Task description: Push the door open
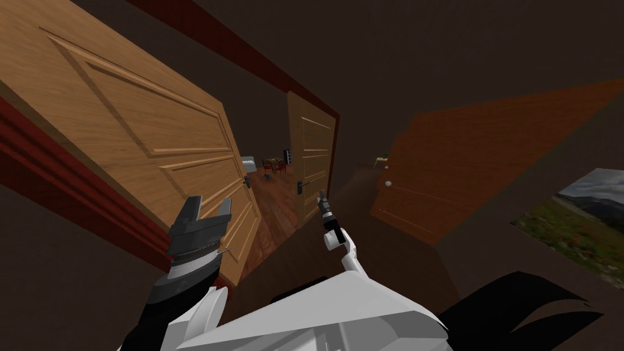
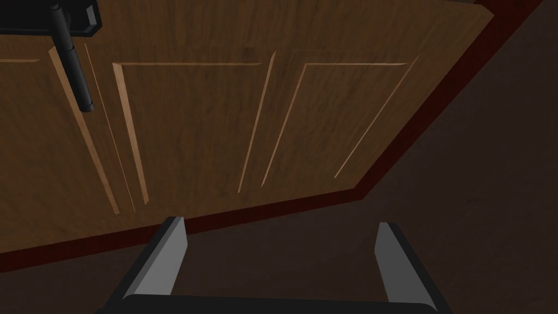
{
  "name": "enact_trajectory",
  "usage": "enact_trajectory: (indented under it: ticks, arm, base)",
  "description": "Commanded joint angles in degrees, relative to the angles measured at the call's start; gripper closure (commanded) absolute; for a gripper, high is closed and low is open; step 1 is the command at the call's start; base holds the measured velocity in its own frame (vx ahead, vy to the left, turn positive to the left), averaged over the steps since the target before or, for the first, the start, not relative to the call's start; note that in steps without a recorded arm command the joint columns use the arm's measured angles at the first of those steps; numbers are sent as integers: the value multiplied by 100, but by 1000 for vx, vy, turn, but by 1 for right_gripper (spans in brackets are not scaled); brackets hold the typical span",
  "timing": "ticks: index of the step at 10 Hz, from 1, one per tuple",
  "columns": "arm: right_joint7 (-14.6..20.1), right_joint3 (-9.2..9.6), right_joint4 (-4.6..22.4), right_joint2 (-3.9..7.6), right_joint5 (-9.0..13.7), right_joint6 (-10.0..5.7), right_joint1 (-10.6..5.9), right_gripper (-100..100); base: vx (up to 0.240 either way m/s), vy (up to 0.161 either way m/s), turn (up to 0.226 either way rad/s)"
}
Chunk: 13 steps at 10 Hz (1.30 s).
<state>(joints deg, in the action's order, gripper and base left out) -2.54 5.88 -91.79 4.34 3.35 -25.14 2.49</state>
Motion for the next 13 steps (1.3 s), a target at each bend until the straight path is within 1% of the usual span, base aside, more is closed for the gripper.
enact_trajectory:
  ticks: [1,2,4,5,6,7,8,9,10,11,12,13]
  arm:
    - [58,25,286,-4,-19,-1,-213,-100]
    - [58,25,345,-4,-19,-1,-213,-100]
    - [132,66,710,-13,-46,-44,-480,-100]
    - [132,66,807,-13,-46,-44,-480,-100]
    - [168,87,1032,-18,-60,-65,-614,-100]
    - [168,87,1037,-18,-60,-65,-614,-100]
    - [205,107,1268,-28,-73,-86,-747,-100]
    - [242,127,1421,-38,-87,-107,-881,-100]
    - [242,127,1498,-38,-87,-107,-881,-100]
    - [278,148,1693,-48,-101,-128,-1015,-100]
    - [278,148,1729,-48,-101,-128,-1015,-100]
    - [315,168,1959,-58,-114,-150,-1148,-100]
  base:
    - [48,-87,57]
    - [39,-60,27]
    - [61,-74,49]
    - [58,-60,29]
    - [51,-70,19]
    - [36,-53,24]
    - [48,-49,40]
    - [65,-84,61]
    - [53,-63,29]
    - [60,-63,30]
    - [38,-50,21]
    - [31,-57,31]
